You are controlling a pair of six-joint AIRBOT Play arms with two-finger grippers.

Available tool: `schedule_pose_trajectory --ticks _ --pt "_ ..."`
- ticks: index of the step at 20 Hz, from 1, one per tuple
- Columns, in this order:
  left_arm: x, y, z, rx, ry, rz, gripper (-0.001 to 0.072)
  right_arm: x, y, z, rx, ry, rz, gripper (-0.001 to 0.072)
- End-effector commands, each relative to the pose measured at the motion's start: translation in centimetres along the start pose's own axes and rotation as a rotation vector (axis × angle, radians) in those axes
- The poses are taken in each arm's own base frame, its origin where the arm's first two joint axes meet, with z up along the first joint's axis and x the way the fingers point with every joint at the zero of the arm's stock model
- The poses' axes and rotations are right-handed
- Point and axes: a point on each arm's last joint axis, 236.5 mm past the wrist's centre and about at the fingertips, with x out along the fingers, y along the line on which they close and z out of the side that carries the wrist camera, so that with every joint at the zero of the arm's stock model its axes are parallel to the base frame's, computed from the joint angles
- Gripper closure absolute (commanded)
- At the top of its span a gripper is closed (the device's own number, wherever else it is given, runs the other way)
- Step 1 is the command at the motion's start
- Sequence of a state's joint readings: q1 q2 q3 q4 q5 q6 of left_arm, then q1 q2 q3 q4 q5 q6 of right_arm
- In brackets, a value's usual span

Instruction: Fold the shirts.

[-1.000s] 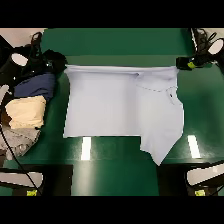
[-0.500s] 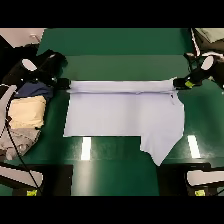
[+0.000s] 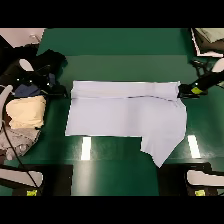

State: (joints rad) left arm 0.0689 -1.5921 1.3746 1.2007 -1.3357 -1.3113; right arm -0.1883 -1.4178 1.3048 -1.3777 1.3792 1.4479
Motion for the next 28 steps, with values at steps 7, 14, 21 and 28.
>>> schedule_pose_trajectory --ticks 7,14,21,28 --pt "2.6 -1.8 -15.2 -0.122 0.112 -0.048 0.01 -2.3 2.5 -9.2 0.071 0.004 0.231 0.041" --pt "5.3 -3.4 -16.6 -0.195 0.091 -0.14 0.01 -2.0 3.1 -11.9 0.069 0.007 0.229 0.0409" --pt "4.9 -5.3 -15.5 -0.187 0.052 -0.225 0.0686 -2.9 -1.2 -14.7 0.072 0.062 0.017 0.0406" --pt "3.6 -5.6 -14.6 -0.141 -0.017 -0.214 0.0686 2.7 -3.0 -21.9 0.269 0.255 0.063 0.0382"
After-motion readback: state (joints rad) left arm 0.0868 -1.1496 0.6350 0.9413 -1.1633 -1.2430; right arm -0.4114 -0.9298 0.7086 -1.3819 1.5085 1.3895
